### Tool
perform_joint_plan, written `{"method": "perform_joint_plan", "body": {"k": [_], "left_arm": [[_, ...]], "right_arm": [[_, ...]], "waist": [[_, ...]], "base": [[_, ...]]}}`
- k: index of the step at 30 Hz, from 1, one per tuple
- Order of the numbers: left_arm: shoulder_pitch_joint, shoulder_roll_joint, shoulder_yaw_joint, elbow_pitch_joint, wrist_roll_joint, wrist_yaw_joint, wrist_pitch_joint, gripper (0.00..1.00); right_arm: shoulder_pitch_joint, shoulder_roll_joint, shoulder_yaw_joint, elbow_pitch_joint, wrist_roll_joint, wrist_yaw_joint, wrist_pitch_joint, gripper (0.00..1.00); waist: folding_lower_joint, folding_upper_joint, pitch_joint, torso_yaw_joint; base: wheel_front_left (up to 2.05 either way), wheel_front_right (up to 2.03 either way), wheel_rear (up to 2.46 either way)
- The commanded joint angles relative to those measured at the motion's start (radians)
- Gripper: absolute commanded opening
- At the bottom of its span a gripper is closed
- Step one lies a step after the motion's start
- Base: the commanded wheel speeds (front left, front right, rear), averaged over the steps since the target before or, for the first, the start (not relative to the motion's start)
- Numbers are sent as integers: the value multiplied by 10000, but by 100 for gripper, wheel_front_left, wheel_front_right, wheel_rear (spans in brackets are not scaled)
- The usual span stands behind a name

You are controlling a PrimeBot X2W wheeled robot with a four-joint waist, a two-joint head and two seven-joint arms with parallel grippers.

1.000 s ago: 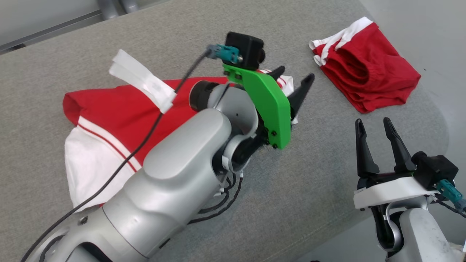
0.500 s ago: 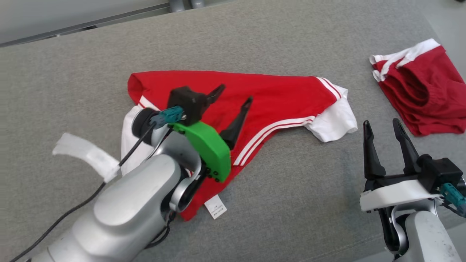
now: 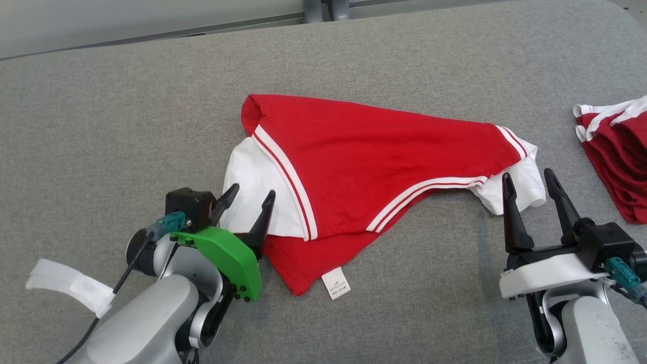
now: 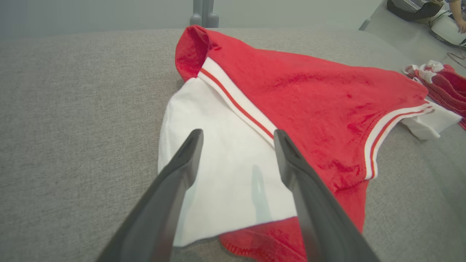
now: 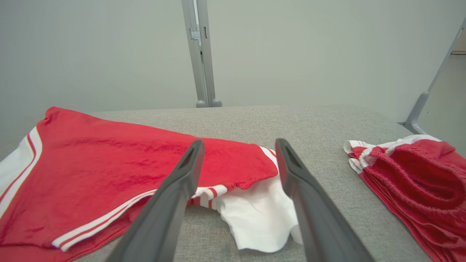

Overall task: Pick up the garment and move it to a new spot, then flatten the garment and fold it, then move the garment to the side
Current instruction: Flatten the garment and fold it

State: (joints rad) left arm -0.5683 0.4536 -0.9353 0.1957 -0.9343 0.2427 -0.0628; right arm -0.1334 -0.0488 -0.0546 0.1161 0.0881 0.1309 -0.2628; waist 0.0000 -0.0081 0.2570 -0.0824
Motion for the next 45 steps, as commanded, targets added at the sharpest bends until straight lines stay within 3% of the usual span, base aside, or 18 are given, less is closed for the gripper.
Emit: {"method": "perform_joint_plan", "body": {"k": [1,16,23,34,45], "left_arm": [[310,137,18,-35,-183,-24,86,100],[1032,474,-163,-29,-643,120,669,100],[1107,773,-267,-321,-347,289,633,100],[799,780,-381,-50,-94,311,533,100],[809,1116,-649,-772,163,426,855,100]], "right_arm": [[86,-31,-29,-11,-133,-3,-29,100],[192,-33,-55,-26,-63,-3,-28,100],[139,-31,-61,-13,2,-3,-28,100],[-7,-33,-58,44,78,-3,-29,100],[-32,-31,-132,96,186,-3,-29,100]], "waist": [[0,81,-88,123],[0,81,34,-56],[0,81,173,-125],[0,81,247,-219],[0,81,310,-292]], "base": [[0,0,0],[0,0,0],[0,0,0],[0,0,0],[0,0,0]]}}
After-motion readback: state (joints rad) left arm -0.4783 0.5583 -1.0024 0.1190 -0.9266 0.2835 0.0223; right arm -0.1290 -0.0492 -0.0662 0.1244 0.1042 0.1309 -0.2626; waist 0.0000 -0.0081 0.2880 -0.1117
